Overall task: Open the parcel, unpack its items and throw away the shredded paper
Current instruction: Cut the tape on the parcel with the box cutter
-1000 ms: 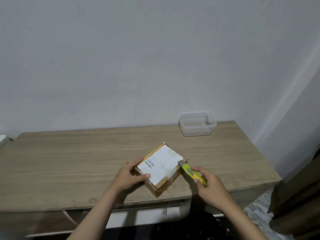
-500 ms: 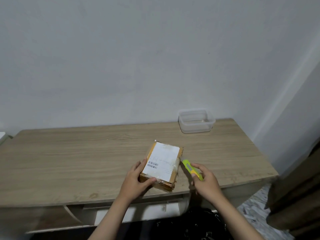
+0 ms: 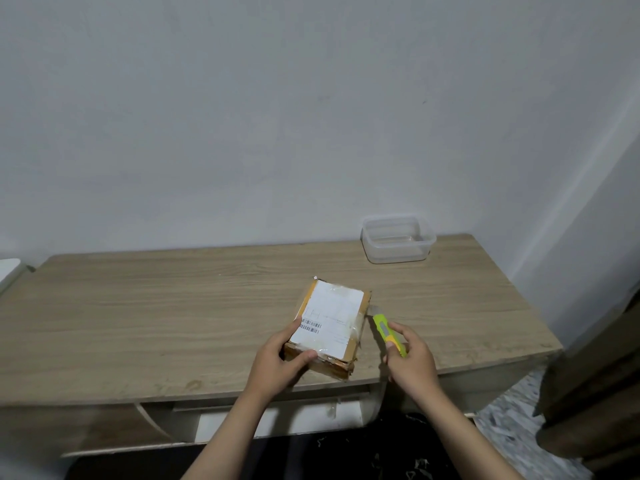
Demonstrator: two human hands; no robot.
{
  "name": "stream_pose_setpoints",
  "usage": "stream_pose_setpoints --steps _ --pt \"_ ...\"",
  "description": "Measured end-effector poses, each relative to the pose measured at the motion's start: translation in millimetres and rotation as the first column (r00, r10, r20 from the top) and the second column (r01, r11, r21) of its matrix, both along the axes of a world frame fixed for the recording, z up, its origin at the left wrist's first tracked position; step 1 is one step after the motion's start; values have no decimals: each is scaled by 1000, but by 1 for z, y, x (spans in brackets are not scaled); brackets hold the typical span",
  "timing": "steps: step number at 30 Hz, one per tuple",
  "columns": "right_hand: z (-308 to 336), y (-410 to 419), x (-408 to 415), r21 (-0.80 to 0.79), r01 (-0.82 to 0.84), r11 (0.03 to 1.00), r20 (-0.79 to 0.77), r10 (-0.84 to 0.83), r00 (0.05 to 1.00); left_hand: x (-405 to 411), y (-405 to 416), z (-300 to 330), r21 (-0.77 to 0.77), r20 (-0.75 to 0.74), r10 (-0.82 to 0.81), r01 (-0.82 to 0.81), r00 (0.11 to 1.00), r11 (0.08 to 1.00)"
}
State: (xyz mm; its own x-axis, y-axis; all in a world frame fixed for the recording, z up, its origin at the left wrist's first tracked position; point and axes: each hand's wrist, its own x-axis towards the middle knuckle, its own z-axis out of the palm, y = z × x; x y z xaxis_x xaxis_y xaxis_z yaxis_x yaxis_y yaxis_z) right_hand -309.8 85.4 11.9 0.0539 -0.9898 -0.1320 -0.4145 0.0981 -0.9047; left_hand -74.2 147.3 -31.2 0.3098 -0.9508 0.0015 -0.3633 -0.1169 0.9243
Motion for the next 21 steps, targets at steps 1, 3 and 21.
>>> stream_pose_setpoints --steps 1,3,21 --pt "-1 0 0 6 -11 1000 -1 11 1000 0 0 0 -2 -4 4 -4 1000 1000" --pt "-2 0 -1 19 -27 999 6 27 1000 0 0 -1 -4 -11 7 -7 1000 1000" --pt "19 -6 -20 108 -245 963 -18 249 968 -4 1 -1 -35 -60 31 -33 998 999"
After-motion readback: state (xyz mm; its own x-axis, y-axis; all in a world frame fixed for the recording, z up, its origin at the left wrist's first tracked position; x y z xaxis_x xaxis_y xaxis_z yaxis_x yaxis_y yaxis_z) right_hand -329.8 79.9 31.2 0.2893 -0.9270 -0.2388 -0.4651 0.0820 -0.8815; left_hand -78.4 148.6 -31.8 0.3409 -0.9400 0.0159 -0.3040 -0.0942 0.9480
